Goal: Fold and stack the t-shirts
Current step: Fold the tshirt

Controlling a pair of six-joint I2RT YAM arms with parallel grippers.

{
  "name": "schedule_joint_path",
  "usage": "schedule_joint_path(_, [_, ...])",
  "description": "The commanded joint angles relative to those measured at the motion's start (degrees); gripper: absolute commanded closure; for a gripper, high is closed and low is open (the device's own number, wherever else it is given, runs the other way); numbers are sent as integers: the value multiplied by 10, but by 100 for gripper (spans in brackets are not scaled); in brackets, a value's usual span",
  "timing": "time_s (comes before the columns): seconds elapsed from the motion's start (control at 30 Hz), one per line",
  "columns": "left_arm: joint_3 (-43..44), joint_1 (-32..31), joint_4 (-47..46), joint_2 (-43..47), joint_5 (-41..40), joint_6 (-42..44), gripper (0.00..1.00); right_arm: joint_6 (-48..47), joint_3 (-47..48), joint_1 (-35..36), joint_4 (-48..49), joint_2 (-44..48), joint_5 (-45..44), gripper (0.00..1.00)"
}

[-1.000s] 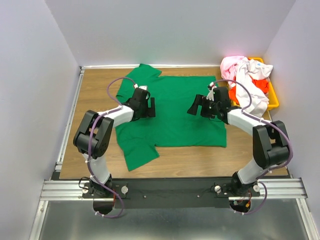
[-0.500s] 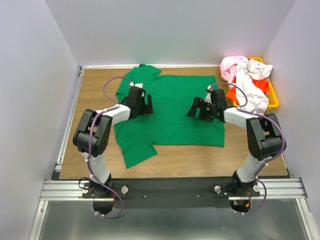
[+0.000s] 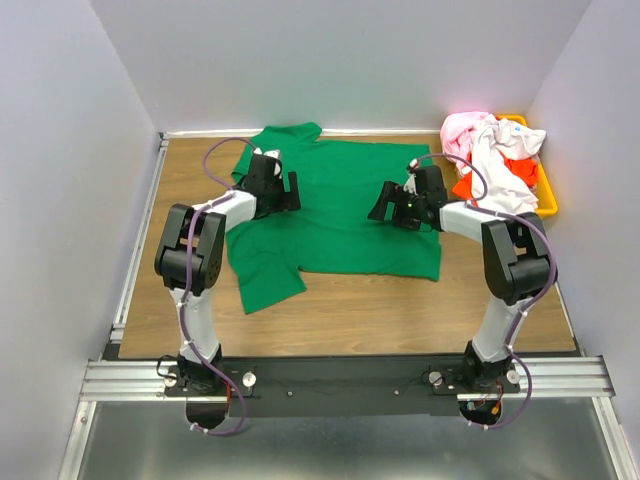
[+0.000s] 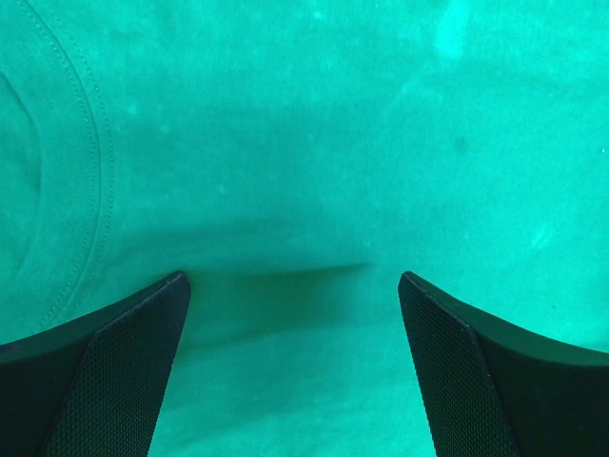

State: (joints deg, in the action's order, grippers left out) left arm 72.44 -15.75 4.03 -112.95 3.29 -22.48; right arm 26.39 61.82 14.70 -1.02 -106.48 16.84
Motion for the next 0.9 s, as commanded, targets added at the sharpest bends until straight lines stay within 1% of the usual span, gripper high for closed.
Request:
schedule_joint_path(0.0, [40,14,45,-32,29,19,2,7,23,3,-40,-41,-9,0])
schedule_joint_path(0.27, [95,38,64,-68,55,31,2,9,73,4,-61,-77,-7,0])
schedule_joint_path(0.43, [141,42,83,-92,50,45,2,8,107,3,-69,-98,2,0])
schedule_joint_path(0.57, [168,41,91,-84,38,48,2,-4,132,4,-78,-104,10,0])
schedule_joint_path(0.63, [171,38,99,-58,23,49,2,-9,144,4,-83,-102,13,0])
schedule_joint_path(0.73, [157,23,115,-1,-42,49,2,-18,160,4,-88,-90,21,0])
schedule_joint_path(0.77, [134,19,119,17,-80,46,2,-21,164,3,-89,-85,22,0])
schedule_joint_path(0.8, [117,5,120,36,-96,38,2,-21,169,3,-89,-80,25,0])
schedule_joint_path(0.83, [73,-2,120,77,-112,31,2,-24,171,3,-90,-68,25,0])
schedule_joint_path(0.87, [73,-9,119,99,-129,23,2,-25,172,4,-90,-62,26,0])
